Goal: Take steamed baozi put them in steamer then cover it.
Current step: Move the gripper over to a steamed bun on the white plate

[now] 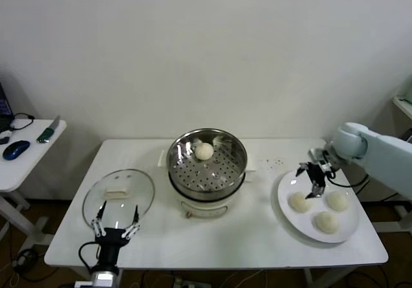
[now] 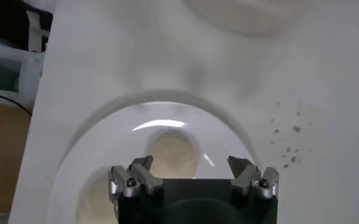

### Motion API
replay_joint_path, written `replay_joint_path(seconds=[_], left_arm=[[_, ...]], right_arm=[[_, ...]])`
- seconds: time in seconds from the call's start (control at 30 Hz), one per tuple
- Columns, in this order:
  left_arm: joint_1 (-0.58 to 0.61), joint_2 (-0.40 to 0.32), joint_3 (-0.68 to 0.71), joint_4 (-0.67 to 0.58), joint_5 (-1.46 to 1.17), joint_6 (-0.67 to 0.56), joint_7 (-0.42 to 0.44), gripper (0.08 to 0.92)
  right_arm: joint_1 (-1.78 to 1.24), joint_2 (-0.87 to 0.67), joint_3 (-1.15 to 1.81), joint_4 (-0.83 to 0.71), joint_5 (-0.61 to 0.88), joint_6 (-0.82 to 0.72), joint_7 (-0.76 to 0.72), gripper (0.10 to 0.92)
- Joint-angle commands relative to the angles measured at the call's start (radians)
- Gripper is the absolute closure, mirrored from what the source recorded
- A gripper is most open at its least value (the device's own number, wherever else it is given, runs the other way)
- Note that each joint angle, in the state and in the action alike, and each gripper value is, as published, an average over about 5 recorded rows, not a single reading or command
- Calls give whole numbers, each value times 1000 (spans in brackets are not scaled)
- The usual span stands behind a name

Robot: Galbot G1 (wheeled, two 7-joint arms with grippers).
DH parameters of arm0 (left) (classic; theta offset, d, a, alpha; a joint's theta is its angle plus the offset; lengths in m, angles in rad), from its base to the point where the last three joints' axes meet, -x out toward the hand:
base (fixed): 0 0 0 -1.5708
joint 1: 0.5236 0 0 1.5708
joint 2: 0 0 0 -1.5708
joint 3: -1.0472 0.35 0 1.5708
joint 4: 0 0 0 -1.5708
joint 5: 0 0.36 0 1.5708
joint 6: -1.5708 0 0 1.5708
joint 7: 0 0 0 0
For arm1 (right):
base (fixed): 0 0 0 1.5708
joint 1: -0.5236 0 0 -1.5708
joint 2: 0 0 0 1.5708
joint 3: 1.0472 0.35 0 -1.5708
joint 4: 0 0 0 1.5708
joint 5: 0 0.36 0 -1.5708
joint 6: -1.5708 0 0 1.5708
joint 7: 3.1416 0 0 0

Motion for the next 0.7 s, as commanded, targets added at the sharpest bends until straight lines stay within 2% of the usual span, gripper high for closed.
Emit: replay_joint_path(seconds=[0.03, 0.7], left_arm=[[3, 2, -1, 8, 5, -2, -1, 177], [-7, 2, 4, 27, 16, -4, 2, 177]], right_arm=[[-220, -15, 161, -65, -34, -41, 12, 203], [-213, 131, 174, -224, -85, -8, -1, 203]])
